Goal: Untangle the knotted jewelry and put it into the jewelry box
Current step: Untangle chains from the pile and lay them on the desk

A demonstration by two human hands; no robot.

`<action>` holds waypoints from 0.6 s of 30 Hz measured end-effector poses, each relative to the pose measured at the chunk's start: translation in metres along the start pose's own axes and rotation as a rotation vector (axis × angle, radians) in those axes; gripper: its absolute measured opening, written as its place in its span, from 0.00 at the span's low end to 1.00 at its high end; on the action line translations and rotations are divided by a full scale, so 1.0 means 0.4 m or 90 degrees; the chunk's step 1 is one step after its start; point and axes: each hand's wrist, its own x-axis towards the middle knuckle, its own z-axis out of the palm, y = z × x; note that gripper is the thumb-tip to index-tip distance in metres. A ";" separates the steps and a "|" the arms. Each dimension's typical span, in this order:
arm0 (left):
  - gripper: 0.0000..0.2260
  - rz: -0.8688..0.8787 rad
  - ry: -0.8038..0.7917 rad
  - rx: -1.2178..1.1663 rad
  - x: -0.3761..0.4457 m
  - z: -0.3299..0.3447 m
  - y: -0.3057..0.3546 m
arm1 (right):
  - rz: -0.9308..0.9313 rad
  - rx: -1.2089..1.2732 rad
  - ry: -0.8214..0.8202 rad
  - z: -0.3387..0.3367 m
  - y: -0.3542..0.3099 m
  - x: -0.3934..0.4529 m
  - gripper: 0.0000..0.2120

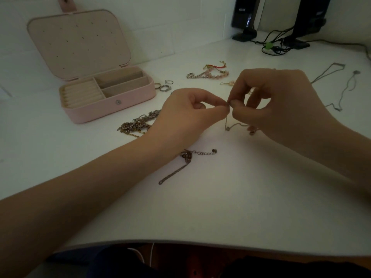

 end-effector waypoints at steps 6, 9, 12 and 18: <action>0.03 0.015 0.041 -0.041 0.007 -0.001 -0.008 | -0.050 -0.059 0.013 -0.002 -0.006 0.000 0.03; 0.04 0.019 0.045 -0.043 0.006 0.000 -0.007 | -0.061 -0.088 0.015 -0.002 -0.006 0.001 0.04; 0.05 0.025 0.044 -0.025 0.004 0.001 -0.005 | -0.078 -0.139 0.011 0.001 -0.009 0.001 0.05; 0.06 0.063 0.041 0.023 -0.003 0.006 -0.001 | -0.073 -0.111 0.007 0.001 -0.007 -0.001 0.03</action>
